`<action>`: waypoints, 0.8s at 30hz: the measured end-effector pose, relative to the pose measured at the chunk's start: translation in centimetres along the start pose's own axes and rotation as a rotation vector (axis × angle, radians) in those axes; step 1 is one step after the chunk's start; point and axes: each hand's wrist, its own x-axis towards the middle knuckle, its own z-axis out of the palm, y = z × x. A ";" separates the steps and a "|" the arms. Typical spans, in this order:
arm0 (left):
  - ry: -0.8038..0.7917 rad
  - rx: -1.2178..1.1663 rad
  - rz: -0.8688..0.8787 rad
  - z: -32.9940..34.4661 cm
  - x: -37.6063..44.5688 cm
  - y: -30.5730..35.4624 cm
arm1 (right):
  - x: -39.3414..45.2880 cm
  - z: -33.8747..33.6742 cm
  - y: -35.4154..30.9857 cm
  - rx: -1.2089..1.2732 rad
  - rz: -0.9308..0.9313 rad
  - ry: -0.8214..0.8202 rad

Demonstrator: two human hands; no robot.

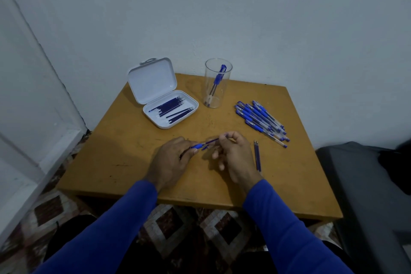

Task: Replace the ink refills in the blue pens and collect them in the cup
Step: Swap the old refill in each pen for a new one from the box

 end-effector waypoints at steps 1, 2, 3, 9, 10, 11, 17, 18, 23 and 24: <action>0.001 0.003 0.005 0.1 0.0 0.0 | 0.0 -0.1 -0.1 0.089 0.011 -0.007; 0.002 0.005 0.007 0.1 0.0 -0.1 | 0.0 -0.2 -0.1 0.149 0.019 -0.016; 0.003 0.006 0.005 0.2 0.0 -0.2 | -0.1 -0.2 -0.2 0.190 0.029 -0.030; 0.000 0.012 0.002 0.3 0.0 -0.4 | -0.1 0.3 0.4 0.257 0.076 -0.060; 0.001 0.015 -0.003 0.2 0.0 -0.4 | 0.0 0.4 0.5 0.272 0.065 -0.055; 0.003 0.016 -0.006 0.2 0.0 -0.4 | 0.1 0.5 0.6 0.296 0.056 -0.053; -0.003 0.029 -0.008 0.3 0.1 -0.4 | 0.8 0.0 0.6 0.240 -0.052 0.145; -0.004 0.029 -0.011 0.3 0.1 -0.4 | 0.8 -0.1 0.4 0.182 -0.078 0.226; -0.011 0.019 -0.025 0.4 0.1 -0.4 | 1.5 -2.7 0.4 -0.555 -0.162 0.558; -0.009 0.017 -0.022 0.4 0.1 -0.4 | 1.3 -3.2 0.3 -0.656 -0.155 0.555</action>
